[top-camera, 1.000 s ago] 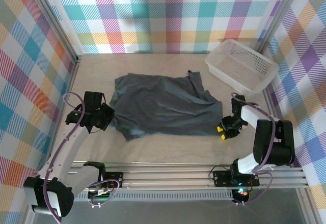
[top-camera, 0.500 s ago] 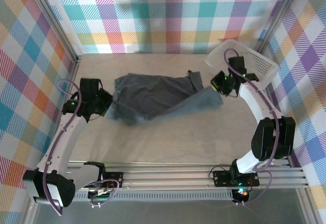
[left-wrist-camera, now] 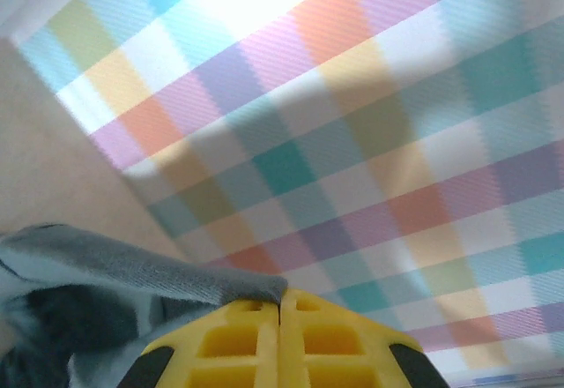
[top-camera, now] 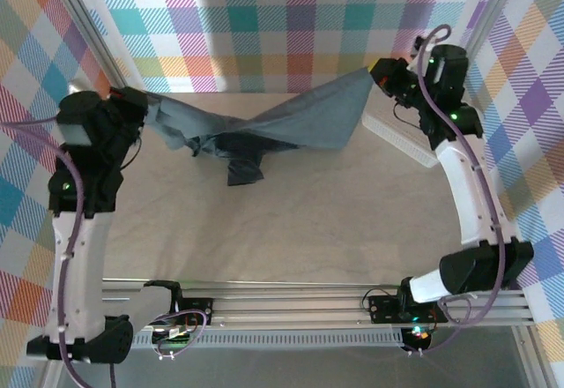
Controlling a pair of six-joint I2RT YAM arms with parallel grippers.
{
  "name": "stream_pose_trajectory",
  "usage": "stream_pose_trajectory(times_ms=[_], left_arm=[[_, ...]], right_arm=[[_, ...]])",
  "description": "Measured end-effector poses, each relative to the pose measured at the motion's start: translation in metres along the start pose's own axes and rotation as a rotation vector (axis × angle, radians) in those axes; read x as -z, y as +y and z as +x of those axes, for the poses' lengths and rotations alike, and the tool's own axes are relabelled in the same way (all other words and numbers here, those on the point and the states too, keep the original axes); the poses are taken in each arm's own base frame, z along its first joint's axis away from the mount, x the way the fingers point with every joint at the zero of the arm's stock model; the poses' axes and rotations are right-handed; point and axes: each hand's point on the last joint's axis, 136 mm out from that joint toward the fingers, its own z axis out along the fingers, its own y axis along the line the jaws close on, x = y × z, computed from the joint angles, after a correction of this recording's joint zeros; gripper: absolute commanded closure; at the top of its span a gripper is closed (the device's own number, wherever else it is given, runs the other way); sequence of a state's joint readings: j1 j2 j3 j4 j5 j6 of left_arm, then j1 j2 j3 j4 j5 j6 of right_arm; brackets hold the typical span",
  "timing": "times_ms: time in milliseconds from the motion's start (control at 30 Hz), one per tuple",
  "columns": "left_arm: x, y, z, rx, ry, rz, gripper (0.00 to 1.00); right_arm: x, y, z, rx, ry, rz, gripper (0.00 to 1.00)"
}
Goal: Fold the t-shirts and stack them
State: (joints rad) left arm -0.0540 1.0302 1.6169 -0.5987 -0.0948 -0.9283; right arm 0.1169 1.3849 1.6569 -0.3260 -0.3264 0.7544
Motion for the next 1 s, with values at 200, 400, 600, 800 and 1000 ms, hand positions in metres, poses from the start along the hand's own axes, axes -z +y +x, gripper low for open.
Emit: stream_pose_trajectory(times_ms=[200, 400, 600, 800, 1000], left_arm=[[0.066, -0.081, -0.061, -0.03, -0.169, 0.2, 1.0], [0.075, -0.132, -0.094, -0.038, -0.249, 0.294, 1.0], [-0.044, -0.092, -0.074, -0.053, -0.152, 0.11, 1.0], [-0.173, 0.004, -0.047, -0.019, 0.003, -0.117, 1.0], [-0.192, 0.001, -0.065, 0.006, 0.02, -0.076, 1.0]], right_arm=[[0.06, 0.072, -0.044, 0.075, -0.173, -0.151, 1.0], [0.056, 0.103, -0.074, 0.076, -0.218, -0.255, 1.0], [-0.035, 0.066, -0.072, -0.021, -0.065, -0.275, 1.0], [-0.134, -0.002, -0.046, -0.147, 0.12, -0.23, 1.0], [-0.158, -0.004, -0.055, -0.16, 0.137, -0.249, 1.0]])
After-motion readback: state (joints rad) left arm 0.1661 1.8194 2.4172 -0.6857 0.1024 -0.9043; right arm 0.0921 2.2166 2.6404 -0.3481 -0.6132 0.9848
